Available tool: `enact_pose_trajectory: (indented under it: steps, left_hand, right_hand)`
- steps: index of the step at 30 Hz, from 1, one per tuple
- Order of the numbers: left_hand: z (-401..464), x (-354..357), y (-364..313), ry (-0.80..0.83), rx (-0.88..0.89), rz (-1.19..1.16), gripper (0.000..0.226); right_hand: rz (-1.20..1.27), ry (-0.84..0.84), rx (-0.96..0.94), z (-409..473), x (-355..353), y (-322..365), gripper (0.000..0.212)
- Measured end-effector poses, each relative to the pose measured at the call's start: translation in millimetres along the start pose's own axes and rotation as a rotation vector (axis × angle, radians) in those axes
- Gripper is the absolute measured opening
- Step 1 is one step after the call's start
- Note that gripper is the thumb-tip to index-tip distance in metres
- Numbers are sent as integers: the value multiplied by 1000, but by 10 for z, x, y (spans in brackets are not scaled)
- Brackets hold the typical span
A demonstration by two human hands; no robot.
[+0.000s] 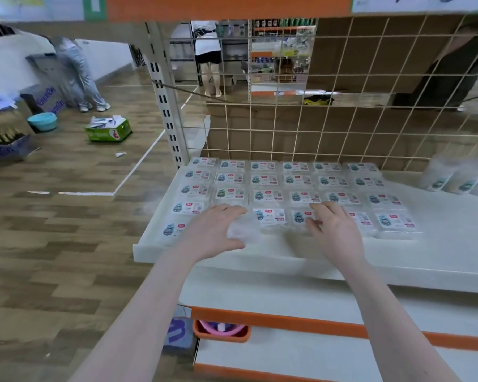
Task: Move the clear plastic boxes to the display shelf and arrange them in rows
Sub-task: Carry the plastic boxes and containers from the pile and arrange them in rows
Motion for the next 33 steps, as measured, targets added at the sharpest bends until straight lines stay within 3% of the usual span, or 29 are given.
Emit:
enact_pose_trajectory:
  steps: [18,25,28,33]
  left_hand:
    - [305,-22,192,3,19,-2,77]
    - [365,-167,219,-84,23,-75,48]
    - [390,-269,287,-161,-9,-207,39]
    - [465,-347,348,-131,-70,-321,34]
  right_hand:
    - [1,-152,-86,-3,149,-59,14]
    - [26,-151,-81,-5,147,-66,14]
    - [30,-150,-71,-10,152,-67,13]
    - [23,-152,-61,-14,149,-60,14]
Point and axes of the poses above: each hand's wrist, its own z-axis towards the middle knuckle, its own x-axis out of the palm, y = z × x, the point moved 1 cm from there along z, towards the middle knuckle, and after that the axes turned 2 degrees about x, right-handed, at the moved point
